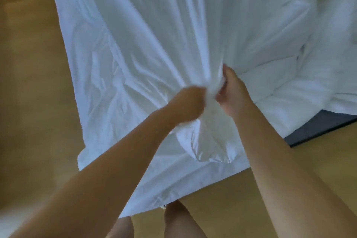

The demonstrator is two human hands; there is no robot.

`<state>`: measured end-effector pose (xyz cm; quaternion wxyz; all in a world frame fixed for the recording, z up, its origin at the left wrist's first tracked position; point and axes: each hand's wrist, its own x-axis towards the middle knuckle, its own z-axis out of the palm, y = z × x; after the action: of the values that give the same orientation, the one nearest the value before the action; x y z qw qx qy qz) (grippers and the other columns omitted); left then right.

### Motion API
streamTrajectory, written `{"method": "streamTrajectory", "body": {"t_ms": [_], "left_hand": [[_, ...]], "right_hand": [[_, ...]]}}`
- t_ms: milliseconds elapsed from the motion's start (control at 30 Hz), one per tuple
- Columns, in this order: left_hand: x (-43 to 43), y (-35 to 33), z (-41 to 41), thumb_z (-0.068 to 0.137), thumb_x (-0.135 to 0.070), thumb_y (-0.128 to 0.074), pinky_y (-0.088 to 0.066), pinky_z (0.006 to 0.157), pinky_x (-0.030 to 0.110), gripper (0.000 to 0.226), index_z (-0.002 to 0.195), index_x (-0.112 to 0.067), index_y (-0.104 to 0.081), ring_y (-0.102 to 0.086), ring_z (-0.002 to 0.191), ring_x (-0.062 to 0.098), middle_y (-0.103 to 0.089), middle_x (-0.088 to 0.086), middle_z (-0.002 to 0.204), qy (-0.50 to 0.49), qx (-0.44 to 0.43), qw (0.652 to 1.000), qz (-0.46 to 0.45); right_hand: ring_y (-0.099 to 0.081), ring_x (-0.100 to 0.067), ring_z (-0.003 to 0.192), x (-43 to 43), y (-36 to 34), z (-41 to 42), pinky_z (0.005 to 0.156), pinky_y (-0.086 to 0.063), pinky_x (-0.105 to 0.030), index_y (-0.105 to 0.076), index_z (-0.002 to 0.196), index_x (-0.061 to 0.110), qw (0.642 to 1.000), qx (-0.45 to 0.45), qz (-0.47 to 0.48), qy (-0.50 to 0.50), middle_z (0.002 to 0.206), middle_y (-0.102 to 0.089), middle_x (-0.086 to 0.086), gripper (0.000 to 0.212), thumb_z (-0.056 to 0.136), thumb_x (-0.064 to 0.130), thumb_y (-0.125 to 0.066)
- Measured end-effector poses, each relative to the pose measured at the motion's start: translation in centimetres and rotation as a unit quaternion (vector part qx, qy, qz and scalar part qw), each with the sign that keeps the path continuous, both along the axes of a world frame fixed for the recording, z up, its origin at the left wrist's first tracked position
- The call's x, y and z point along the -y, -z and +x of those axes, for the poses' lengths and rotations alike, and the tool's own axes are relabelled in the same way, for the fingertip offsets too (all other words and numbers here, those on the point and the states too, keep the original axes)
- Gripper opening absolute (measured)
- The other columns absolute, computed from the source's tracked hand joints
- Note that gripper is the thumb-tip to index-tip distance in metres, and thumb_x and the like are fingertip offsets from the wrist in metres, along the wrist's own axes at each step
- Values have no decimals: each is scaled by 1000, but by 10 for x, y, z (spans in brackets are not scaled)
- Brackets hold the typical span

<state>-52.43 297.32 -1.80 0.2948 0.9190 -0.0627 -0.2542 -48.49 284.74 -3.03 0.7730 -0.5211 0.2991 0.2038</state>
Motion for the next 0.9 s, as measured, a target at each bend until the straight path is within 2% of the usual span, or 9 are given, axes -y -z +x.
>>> {"method": "streamTrajectory", "body": {"t_ms": [133,233,400,467,533,600,700,800,900], "left_hand": [[-39,-9,-63,92,-8,-44,-33,69,10,13,84,-8,-54,-56,107,30,-60,15,110,114,-175,976,52],[-43,-17,-50,89,-20,-50,-38,82,25,18,106,-17,-55,-55,108,25,-58,3,109,36,-86,990,106],[38,-50,7,60,-59,-62,-42,79,28,65,108,-16,-56,-56,91,14,-57,-3,100,-136,-51,958,-246],[85,-51,14,70,-62,-63,-45,84,32,82,125,-3,-47,-57,105,23,-57,8,116,-131,-119,966,-188],[123,-42,7,89,-27,-55,-42,82,30,41,117,1,-45,-54,112,31,-54,16,120,-100,-124,979,-126],[142,-36,-2,90,-6,-43,-40,74,26,9,97,-3,-49,-56,103,30,-57,16,108,-90,-103,984,-112],[144,-30,-12,87,-2,-40,-37,55,23,17,70,-8,-41,-49,69,19,-49,0,76,-47,-110,989,-89],[143,-28,-30,86,-5,-39,-35,51,16,27,64,-20,-41,-48,61,8,-49,-6,69,-4,-161,984,-73],[163,-33,-30,91,-12,-40,-37,67,23,20,71,-16,-39,-51,78,18,-48,-2,79,-22,-159,981,110]], "right_hand": [[-70,-24,81,5,-29,39,69,-56,-36,-63,108,7,990,31,94,105,86,-73,-8,26,99,23,-44],[-66,-25,87,20,-37,26,72,-56,-38,-59,115,7,988,31,-66,137,95,-65,-10,22,96,10,-48],[-59,-16,89,46,-45,-108,73,-48,-27,-55,122,13,966,-37,-253,24,84,-63,8,32,98,34,-47],[-64,-8,83,57,-55,-151,65,-47,-20,-64,101,31,969,-42,-244,-14,75,-68,18,14,95,36,-52],[-67,-3,79,70,-56,-158,67,-47,-23,-68,87,39,971,-31,-233,-34,79,-71,16,16,93,34,-55],[-68,-15,82,87,-54,-136,73,-52,-30,-72,80,28,978,-39,-207,-10,80,-71,-1,23,93,22,-55],[-66,-22,69,131,-39,-78,64,-55,-28,-73,70,11,984,-66,-23,165,74,-65,-8,29,88,16,-51],[-69,-22,87,168,-27,-8,76,-55,-33,-69,98,16,982,-44,66,169,97,-71,-5,30,93,40,-50],[-64,-24,84,194,-28,46,81,-52,-38,-62,107,8,989,-18,46,141,90,-68,-7,24,100,21,-44]]}}
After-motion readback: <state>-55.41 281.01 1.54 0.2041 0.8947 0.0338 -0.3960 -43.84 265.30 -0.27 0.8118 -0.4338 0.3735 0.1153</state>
